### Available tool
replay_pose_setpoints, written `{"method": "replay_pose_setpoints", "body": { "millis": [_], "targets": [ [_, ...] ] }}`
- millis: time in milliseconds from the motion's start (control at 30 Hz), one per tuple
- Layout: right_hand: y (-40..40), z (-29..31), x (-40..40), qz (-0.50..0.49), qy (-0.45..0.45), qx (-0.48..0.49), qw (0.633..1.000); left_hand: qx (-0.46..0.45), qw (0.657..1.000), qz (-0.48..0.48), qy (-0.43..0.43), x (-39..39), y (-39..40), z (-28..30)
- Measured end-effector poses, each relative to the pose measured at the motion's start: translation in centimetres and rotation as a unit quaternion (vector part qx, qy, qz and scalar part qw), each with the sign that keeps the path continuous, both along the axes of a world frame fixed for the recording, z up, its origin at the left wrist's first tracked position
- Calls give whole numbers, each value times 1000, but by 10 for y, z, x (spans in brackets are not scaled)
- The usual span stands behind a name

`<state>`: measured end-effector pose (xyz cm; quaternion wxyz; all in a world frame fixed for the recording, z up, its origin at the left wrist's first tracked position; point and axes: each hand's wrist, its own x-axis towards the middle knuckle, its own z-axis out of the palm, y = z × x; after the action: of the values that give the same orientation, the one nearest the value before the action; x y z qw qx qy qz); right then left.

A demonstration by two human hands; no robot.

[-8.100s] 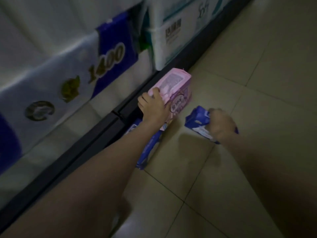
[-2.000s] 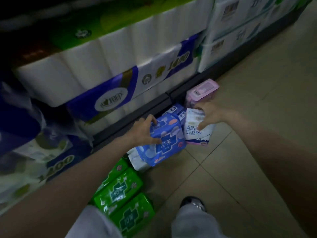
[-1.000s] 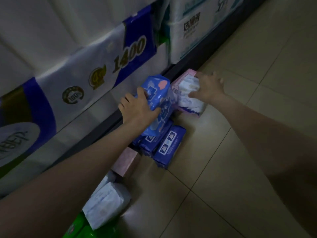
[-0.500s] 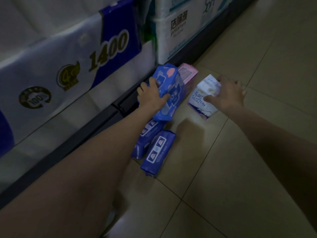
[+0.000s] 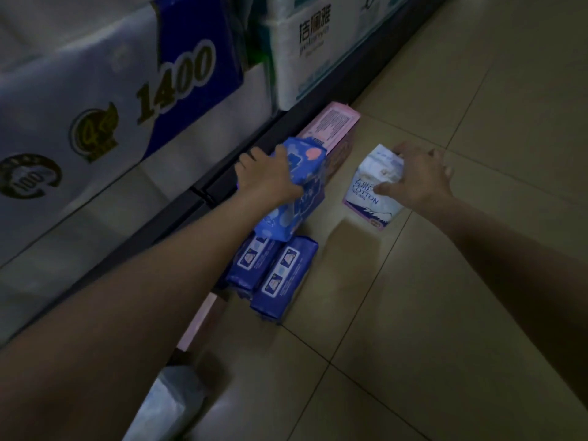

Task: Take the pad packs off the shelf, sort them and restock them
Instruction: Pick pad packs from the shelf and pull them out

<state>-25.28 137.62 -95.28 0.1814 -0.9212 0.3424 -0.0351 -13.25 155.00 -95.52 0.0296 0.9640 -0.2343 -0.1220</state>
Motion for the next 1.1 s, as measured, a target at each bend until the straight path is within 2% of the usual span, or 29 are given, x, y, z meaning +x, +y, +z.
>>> {"method": "replay_pose_setpoints", "body": {
  "millis": [67, 167, 300, 367, 467, 533, 633, 700, 800, 867, 967, 1067, 1100],
  "targets": [
    [0, -1, 0, 1, 4, 0, 1000, 71, 996, 11, 46, 12, -14, 7],
    [5, -1, 4, 10, -1, 4, 1000, 54, 997, 34, 50, 21, -27, 2],
    [16, -2, 17, 30, -20, -7, 999, -12, 998, -10, -59, 11, -34, -27],
    [20, -2, 24, 49, -19, -26, 998, -14, 994, -36, -103, 11, -33, -36],
    [26, -1, 31, 83, 0, -54, 995, -35, 967, -138, -210, 20, -29, -39],
    [32, -1, 34, 98, 14, -67, 993, -19, 952, -209, -224, 22, -21, -45],
    [39, -5, 38, 115, 25, -79, 990, -80, 927, -217, -295, 6, -8, -50],
    [42, -8, 38, 124, 25, -86, 988, -43, 940, -198, -276, -8, 6, -51],
    [44, -10, 37, 126, 30, -92, 987, 5, 974, -154, -164, -8, 15, -51],
    [45, -12, 36, 129, 38, -99, 986, -11, 970, -145, -197, 0, 4, -48],
    [46, -9, 38, 140, 37, -103, 984, 32, 970, -183, -155, 18, -17, -43],
    [43, -4, 40, 152, 31, -113, 981, 32, 965, -187, -180, 20, -26, -40],
    [42, -3, 40, 153, 30, -110, 982, 30, 969, -184, -163, 19, -26, -42]
  ]
}}
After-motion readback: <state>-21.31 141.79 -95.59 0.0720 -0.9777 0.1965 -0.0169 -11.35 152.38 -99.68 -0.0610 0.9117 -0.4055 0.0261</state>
